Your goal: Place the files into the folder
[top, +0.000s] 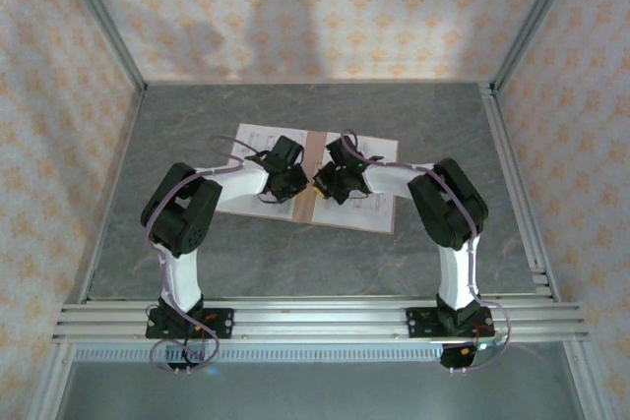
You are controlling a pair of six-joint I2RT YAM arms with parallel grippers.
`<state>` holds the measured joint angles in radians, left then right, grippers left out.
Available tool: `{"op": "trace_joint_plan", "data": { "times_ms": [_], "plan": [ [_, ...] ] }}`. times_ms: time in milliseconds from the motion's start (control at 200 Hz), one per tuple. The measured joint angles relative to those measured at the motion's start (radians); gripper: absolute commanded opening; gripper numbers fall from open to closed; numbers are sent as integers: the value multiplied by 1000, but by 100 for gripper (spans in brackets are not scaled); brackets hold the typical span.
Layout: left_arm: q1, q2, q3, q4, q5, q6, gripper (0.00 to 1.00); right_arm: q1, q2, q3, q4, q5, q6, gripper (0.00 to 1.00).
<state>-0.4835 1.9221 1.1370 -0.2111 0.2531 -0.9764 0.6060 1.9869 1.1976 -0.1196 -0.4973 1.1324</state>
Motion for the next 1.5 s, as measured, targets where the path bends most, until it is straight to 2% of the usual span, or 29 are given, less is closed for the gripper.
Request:
{"op": "trace_joint_plan", "data": {
  "times_ms": [365,1496],
  "plan": [
    [6,5,0,18,0,0,0,3,14,26,-14,4,8,6],
    [5,7,0,26,0,0,0,17,-28,6,-38,45,14,15]
  ]
}}
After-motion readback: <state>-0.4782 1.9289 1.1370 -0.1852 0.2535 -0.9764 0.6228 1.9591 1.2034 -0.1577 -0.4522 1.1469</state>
